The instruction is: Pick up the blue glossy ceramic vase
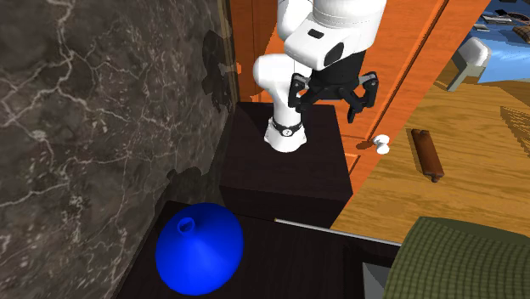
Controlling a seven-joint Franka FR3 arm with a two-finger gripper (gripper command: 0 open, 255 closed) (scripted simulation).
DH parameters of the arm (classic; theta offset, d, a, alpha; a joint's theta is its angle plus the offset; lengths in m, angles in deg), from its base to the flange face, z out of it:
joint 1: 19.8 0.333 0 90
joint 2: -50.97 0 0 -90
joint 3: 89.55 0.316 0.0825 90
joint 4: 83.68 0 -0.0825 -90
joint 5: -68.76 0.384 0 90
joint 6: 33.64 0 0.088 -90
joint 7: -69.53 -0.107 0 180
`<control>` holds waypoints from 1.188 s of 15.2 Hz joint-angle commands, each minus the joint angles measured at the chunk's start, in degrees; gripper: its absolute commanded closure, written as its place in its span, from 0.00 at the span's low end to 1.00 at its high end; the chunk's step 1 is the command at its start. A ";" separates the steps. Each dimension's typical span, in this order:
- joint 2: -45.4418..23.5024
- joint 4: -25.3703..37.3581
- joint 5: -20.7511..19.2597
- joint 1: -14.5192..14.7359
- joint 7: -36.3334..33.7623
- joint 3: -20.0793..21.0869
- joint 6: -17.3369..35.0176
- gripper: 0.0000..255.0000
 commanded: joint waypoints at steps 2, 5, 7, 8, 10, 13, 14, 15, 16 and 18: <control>-1.33 0.49 -0.77 -0.49 0.91 -0.78 0.85 0.00; -5.56 2.32 -2.88 -1.85 3.53 -3.07 3.31 0.00; -8.54 3.86 -4.10 -2.67 5.20 -4.55 4.86 0.00; -10.07 4.71 -4.65 -3.07 6.02 -5.28 5.60 0.00; -13.20 6.61 -5.62 -3.81 7.62 -6.70 7.00 0.00; -18.08 9.92 -6.75 -4.81 9.98 -8.78 8.87 0.00; -19.75 11.14 -7.04 -5.12 10.76 -9.46 9.43 0.00; -21.44 12.42 -7.27 -5.43 11.54 -10.11 9.94 0.00; -23.15 13.77 -7.46 -5.73 12.32 -10.76 10.42 0.00; -26.62 16.64 -7.68 -6.31 13.89 -12.03 11.26 0.00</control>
